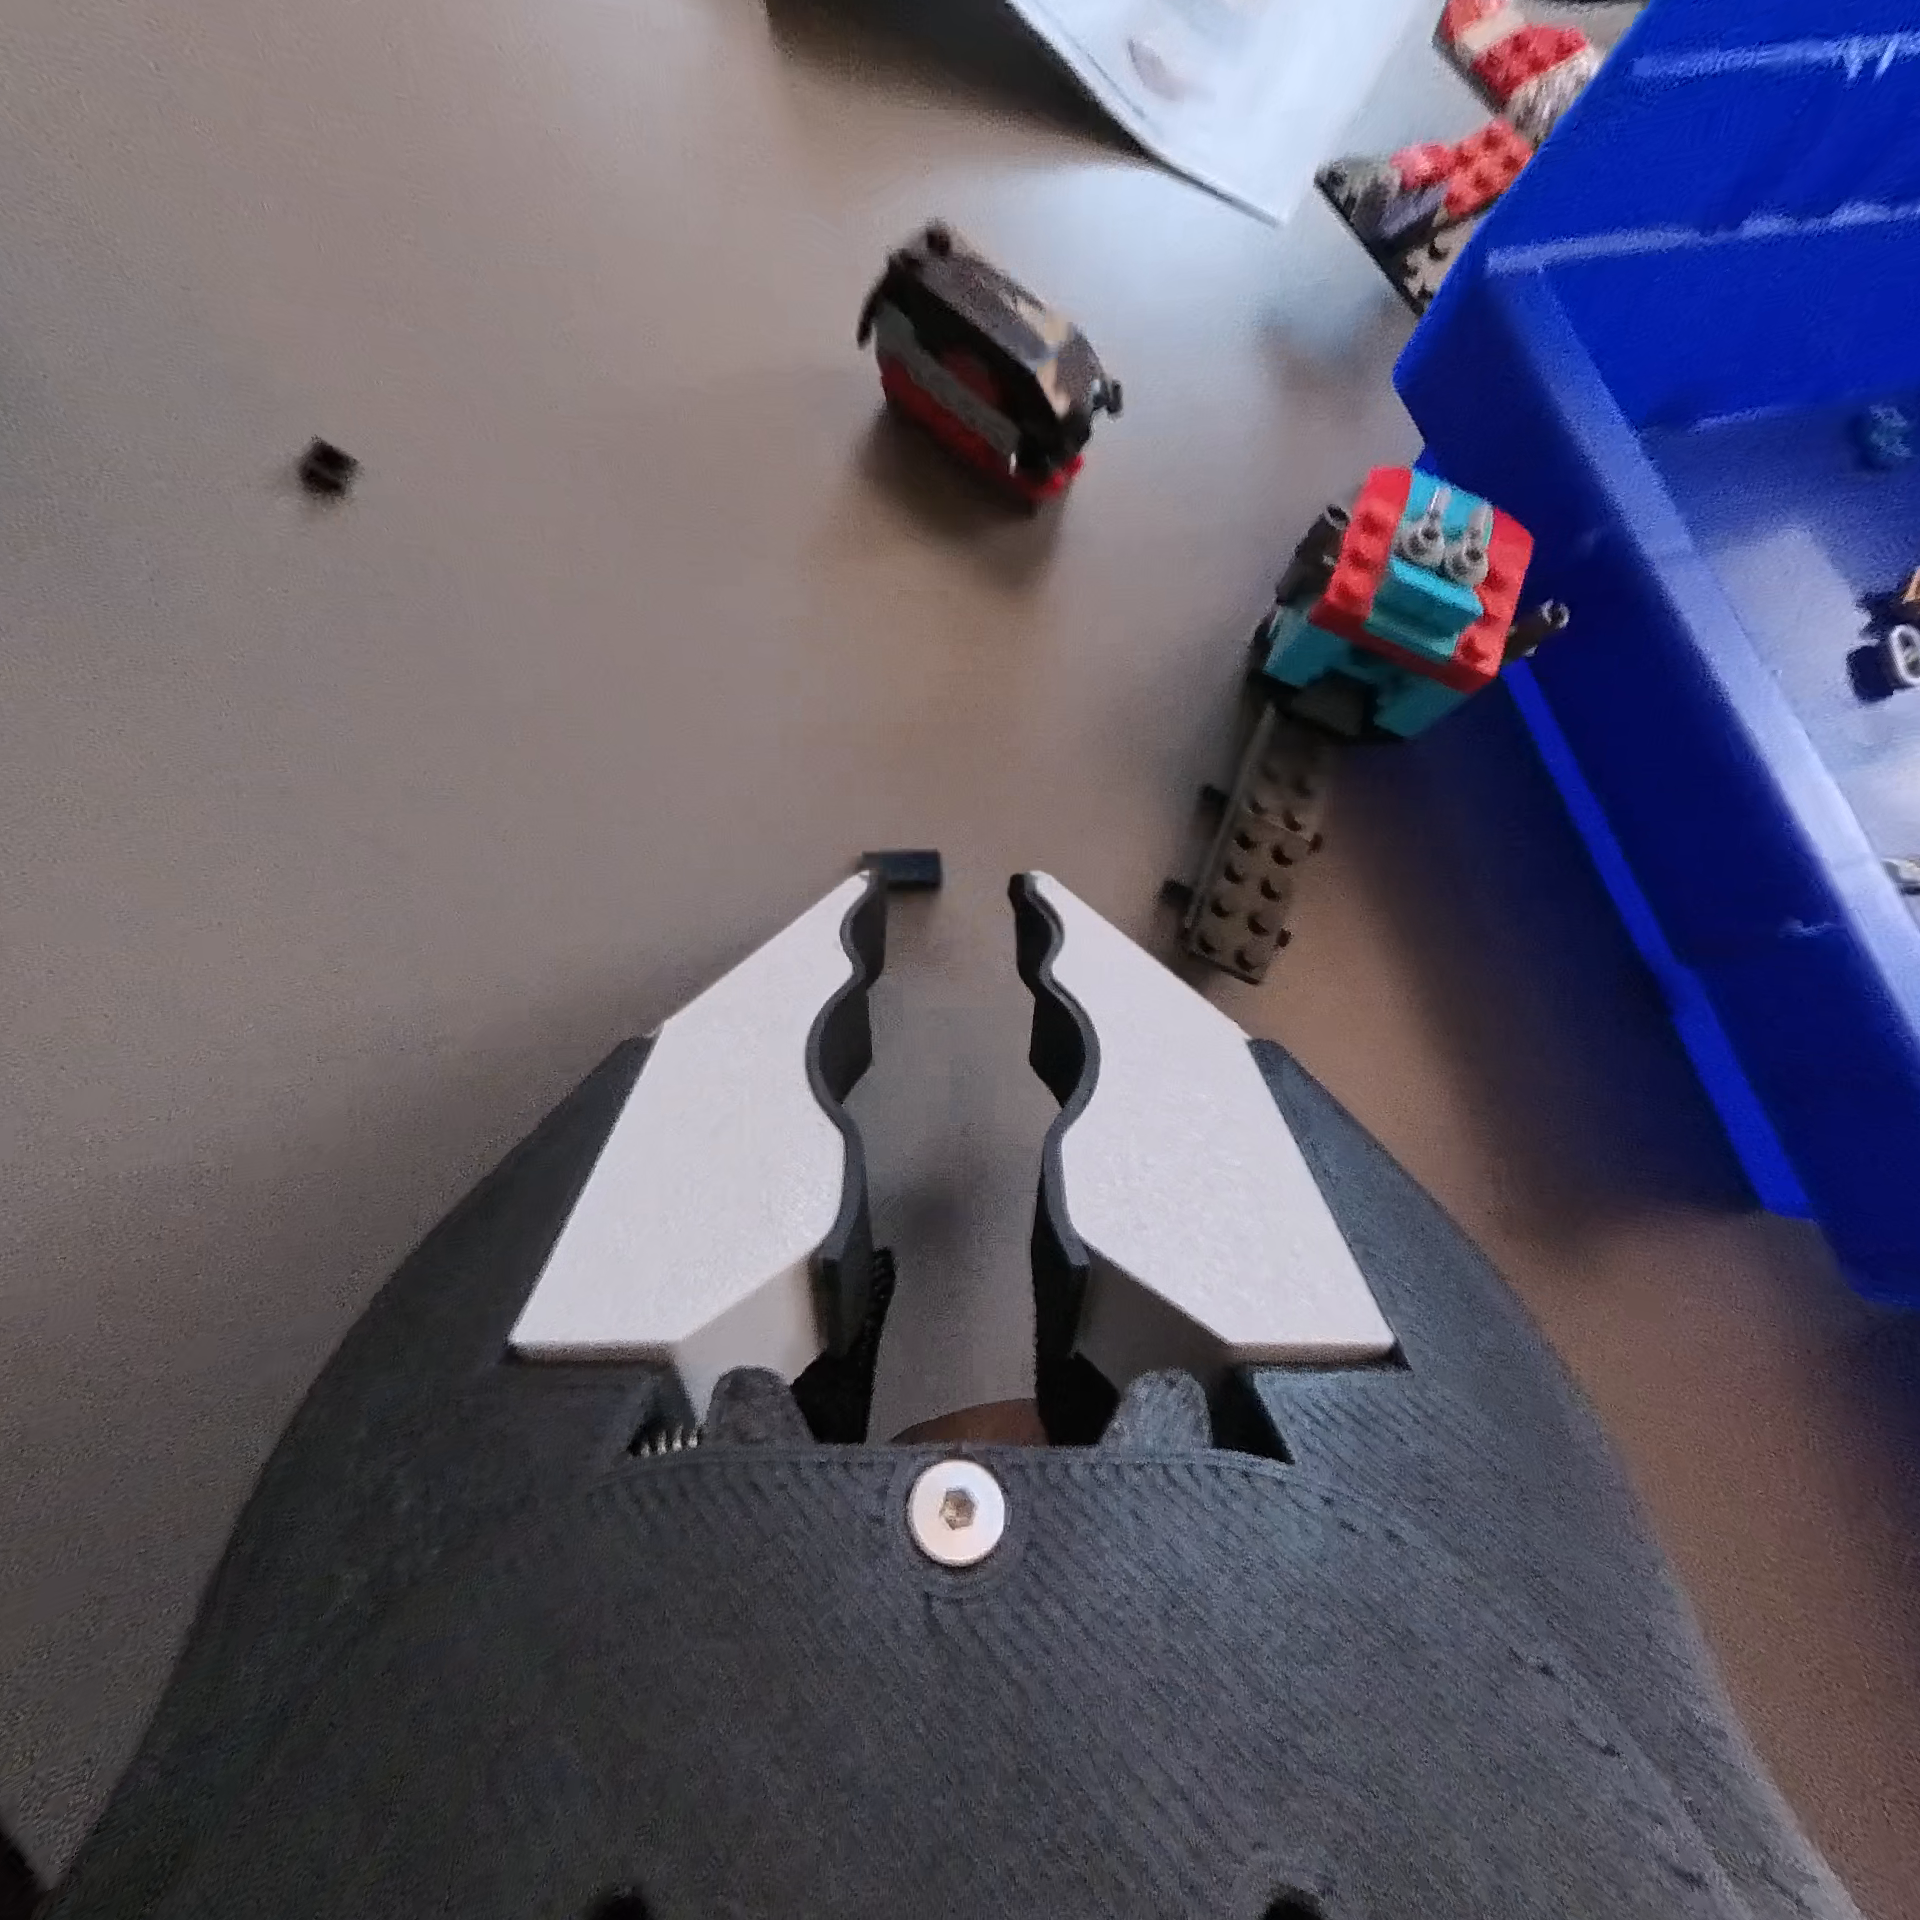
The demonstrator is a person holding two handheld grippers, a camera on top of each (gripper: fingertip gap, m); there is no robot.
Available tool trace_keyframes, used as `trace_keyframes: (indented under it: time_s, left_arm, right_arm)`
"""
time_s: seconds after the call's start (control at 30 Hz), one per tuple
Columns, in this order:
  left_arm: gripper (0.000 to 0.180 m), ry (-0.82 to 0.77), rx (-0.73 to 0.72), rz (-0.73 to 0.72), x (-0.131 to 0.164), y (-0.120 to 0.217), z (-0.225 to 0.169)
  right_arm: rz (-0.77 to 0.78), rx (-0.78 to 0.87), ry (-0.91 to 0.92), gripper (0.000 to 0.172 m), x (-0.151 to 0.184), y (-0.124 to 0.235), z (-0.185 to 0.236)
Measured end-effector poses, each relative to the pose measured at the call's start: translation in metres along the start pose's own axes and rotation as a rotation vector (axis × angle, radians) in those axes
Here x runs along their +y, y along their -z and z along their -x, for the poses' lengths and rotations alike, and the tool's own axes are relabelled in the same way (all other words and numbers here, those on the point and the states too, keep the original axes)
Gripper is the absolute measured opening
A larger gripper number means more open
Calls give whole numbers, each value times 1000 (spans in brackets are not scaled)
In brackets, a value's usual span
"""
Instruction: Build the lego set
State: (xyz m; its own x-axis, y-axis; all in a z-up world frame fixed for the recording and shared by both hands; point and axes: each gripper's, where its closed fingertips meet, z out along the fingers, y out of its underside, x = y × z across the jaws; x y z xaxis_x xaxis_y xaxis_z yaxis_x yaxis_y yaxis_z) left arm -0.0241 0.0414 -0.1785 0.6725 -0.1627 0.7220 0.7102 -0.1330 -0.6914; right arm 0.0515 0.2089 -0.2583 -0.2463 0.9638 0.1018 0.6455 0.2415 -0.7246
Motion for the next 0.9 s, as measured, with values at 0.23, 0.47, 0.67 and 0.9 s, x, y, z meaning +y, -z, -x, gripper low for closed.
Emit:
trace_keyframes:
  time_s: [0.23,0.47,0.67,0.9]
  left_arm:
    - [9,-2,-5,0,0,0,0]
    - [9,-1,-3,-1,0,0,0]
    - [9,-1,4,-3,0,1,-1]
    - [10,-3,1,-1,0,1,0]
  right_arm:
    - [22,-43,13,26,5,-8,-1]
    - [25,-18,39,26,-1,-12,7]
    - [9,-38,148,23,-2,-10,11]
    - [17,-104,210,19,-1,-11,12]
